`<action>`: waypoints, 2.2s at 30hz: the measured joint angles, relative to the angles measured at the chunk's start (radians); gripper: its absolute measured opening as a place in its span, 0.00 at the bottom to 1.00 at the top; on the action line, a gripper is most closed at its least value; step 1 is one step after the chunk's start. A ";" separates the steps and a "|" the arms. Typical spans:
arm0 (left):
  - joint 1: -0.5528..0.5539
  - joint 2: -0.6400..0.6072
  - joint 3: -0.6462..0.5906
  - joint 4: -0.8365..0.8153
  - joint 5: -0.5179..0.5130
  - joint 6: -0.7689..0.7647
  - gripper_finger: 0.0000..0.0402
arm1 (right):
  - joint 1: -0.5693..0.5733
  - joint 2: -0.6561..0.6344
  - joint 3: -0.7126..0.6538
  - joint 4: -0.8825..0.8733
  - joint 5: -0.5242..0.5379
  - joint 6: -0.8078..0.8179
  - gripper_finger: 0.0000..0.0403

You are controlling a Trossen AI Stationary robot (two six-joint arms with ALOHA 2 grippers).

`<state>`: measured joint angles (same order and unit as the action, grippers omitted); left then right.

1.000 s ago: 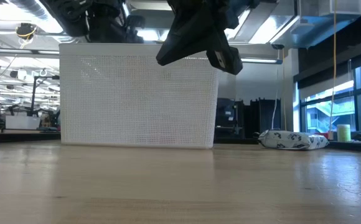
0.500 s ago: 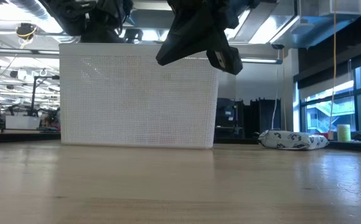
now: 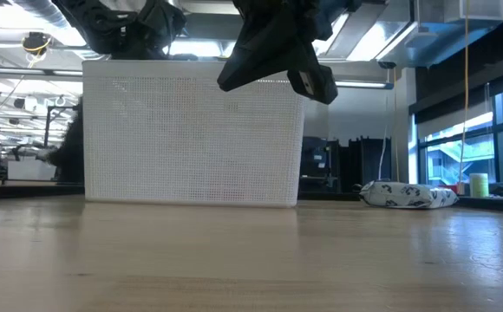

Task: Pick & place medical supplies in basket/bin
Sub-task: Put the bottom mailer bag into the white bin, then put the mailer bag into the white bin

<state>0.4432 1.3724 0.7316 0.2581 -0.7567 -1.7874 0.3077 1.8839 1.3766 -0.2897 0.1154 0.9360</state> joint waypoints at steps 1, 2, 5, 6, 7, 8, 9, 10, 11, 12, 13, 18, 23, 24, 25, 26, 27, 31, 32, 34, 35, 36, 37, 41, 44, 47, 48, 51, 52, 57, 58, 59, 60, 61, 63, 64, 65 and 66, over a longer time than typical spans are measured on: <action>0.000 0.000 0.000 0.002 0.000 0.002 0.28 | -0.001 0.000 0.000 0.000 0.000 0.000 0.01; 0.000 0.000 0.000 0.006 0.000 0.001 0.30 | -0.002 0.000 0.000 0.000 0.000 -0.001 0.01; -0.001 0.000 0.000 0.020 -0.003 -0.006 0.36 | -0.002 0.000 0.000 0.000 0.000 -0.001 0.01; -0.001 0.000 0.000 0.021 -0.004 -0.006 0.37 | -0.002 0.000 0.000 0.000 0.000 -0.001 0.01; 0.000 0.000 0.000 0.021 -0.005 -0.006 0.39 | -0.002 0.000 0.000 0.000 0.000 -0.001 0.01; 0.000 0.000 0.000 0.022 -0.007 -0.007 0.40 | -0.002 0.000 0.000 0.000 0.000 -0.001 0.01; 0.000 0.000 0.000 0.027 -0.007 -0.007 0.41 | -0.002 0.000 0.000 0.000 0.000 -0.001 0.01; 0.000 0.000 0.000 0.033 -0.006 -0.008 0.42 | -0.002 0.000 0.000 0.000 0.000 -0.001 0.01; 0.000 0.000 0.000 0.041 -0.003 -0.007 0.43 | -0.002 0.000 0.000 0.000 0.000 -0.001 0.01; 0.000 0.000 0.000 0.051 0.001 -0.007 0.43 | -0.002 0.000 0.000 0.000 0.000 -0.001 0.01; 0.000 0.000 0.000 0.063 0.008 -0.007 0.44 | -0.002 0.000 0.000 0.000 0.000 -0.001 0.01; -0.001 0.000 0.000 0.158 0.059 0.019 0.44 | -0.002 0.000 0.000 0.000 0.000 -0.002 0.01; -0.005 0.000 0.000 0.392 0.162 0.180 0.44 | -0.002 0.000 0.000 0.001 0.000 -0.024 0.01; -0.007 0.000 0.000 0.467 0.194 0.221 0.44 | -0.002 -0.002 0.000 0.000 0.000 -0.027 0.01; -0.011 0.000 0.000 0.541 0.225 0.260 0.44 | -0.002 -0.009 0.000 -0.007 0.000 -0.029 0.01; -0.014 0.000 0.000 0.620 0.260 0.292 0.44 | -0.002 -0.019 0.000 -0.014 0.000 -0.034 0.01; -0.018 0.000 0.000 0.701 0.296 0.320 0.43 | -0.002 -0.030 0.000 -0.013 0.000 -0.047 0.01; -0.032 -0.010 0.001 0.987 0.487 0.463 0.42 | -0.002 -0.085 0.001 -0.066 0.000 -0.095 0.01; -0.033 -0.017 0.001 1.034 0.553 0.494 0.41 | -0.002 -0.097 0.001 -0.086 0.000 -0.103 0.01; -0.034 -0.040 0.001 1.081 0.712 0.544 0.39 | -0.002 -0.124 0.001 -0.112 -0.001 -0.102 0.01; -0.034 -0.056 0.001 1.078 0.801 0.564 0.37 | -0.002 -0.139 0.001 -0.128 -0.009 -0.092 0.01; -0.034 -0.072 0.001 1.069 0.892 0.585 0.36 | -0.003 -0.152 0.001 -0.148 -0.036 -0.073 0.01; -0.034 -0.088 0.001 1.056 0.989 0.610 0.35 | -0.003 -0.165 0.001 -0.171 -0.070 -0.059 0.01; -0.058 -0.156 0.001 0.984 1.382 0.704 0.30 | -0.003 -0.213 0.001 -0.286 -0.212 -0.024 0.01; -0.099 -0.205 0.001 0.869 1.658 0.746 0.28 | -0.003 -0.251 0.001 -0.378 -0.333 0.007 0.01; -0.158 -0.244 0.001 0.723 1.820 0.784 0.25 | 0.001 -0.280 0.001 -0.480 -0.472 0.072 0.01; -0.177 -0.253 0.001 0.673 1.844 0.805 0.24 | 0.004 -0.289 0.001 -0.520 -0.509 0.098 0.01; -0.233 -0.280 0.001 0.510 1.863 0.876 0.22 | 0.018 -0.317 0.001 -0.663 -0.525 0.150 0.01; -0.247 -0.290 0.001 0.454 1.855 0.909 0.21 | 0.023 -0.329 0.001 -0.713 -0.508 0.164 0.01; -0.288 -0.344 0.001 0.242 1.769 1.027 0.18 | 0.030 -0.382 0.001 -0.890 -0.382 0.249 0.01; -0.291 -0.358 0.001 0.199 1.748 1.051 0.17 | 0.030 -0.392 0.000 -0.901 -0.353 0.263 0.01; -0.295 -0.372 0.001 0.155 1.724 1.079 0.17 | 0.030 -0.403 0.000 -0.905 -0.328 0.268 0.01; -0.300 -0.390 0.001 0.092 1.685 1.115 0.17 | 0.029 -0.412 0.000 -0.903 -0.301 0.269 0.01; -0.304 -0.405 0.001 0.030 1.649 1.155 0.16 | 0.025 -0.419 0.000 -0.903 -0.277 0.269 0.01; -0.318 -0.438 0.001 -0.113 1.548 1.246 0.16 | 0.010 -0.433 0.000 -0.903 -0.249 0.268 0.01; -0.325 -0.453 0.001 -0.187 1.486 1.290 0.16 | -0.001 -0.440 0.000 -0.904 -0.232 0.268 0.02; -0.335 -0.467 0.001 -0.256 1.415 1.332 0.16 | -0.013 -0.446 0.000 -0.909 -0.214 0.265 0.02; -0.344 -0.480 0.001 -0.319 1.349 1.367 0.16 | -0.029 -0.451 0.000 -0.919 -0.196 0.258 0.02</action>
<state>0.0994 0.8926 0.7326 -0.0613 0.5920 -0.4209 0.2790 1.4334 1.3769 -1.2083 -0.0803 1.1942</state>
